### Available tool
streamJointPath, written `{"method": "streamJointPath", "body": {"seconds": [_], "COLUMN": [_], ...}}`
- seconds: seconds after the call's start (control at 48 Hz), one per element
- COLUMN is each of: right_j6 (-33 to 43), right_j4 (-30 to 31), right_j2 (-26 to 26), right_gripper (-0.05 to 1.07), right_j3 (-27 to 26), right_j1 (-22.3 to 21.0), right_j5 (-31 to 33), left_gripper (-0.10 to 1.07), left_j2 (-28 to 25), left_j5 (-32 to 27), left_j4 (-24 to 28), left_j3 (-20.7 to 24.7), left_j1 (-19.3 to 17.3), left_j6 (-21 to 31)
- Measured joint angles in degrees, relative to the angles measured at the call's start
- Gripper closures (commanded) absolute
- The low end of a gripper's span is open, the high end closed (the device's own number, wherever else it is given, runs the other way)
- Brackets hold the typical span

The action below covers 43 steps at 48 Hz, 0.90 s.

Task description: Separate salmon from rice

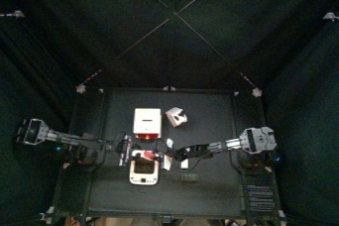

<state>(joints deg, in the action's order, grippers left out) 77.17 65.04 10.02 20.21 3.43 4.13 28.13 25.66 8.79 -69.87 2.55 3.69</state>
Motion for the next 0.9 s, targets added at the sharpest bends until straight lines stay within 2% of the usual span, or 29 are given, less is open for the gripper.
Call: {"method": "streamJointPath", "body": {"seconds": [0.354,0.646,0.896], "right_j6": [0.00,0.00,0.00], "right_j4": [-0.44,-2.02,-2.02], "right_j2": [-0.62,-5.54,-5.63], "right_gripper": [0.52,0.52,0.52], "right_j3": [2.11,7.12,7.29], "right_j1": [0.26,0.26,0.26], "right_j5": [0.53,1.05,1.14], "left_gripper": [0.41,0.41,0.41], "left_j2": [1.23,2.72,2.72], "left_j5": [-0.09,-0.09,-0.09], "left_j4": [-0.18,-0.26,-0.26], "left_j3": [-0.97,-1.93,-1.93], "left_j1": [0.00,0.00,0.00], "left_j6": [-0.09,-0.09,0.00]}}
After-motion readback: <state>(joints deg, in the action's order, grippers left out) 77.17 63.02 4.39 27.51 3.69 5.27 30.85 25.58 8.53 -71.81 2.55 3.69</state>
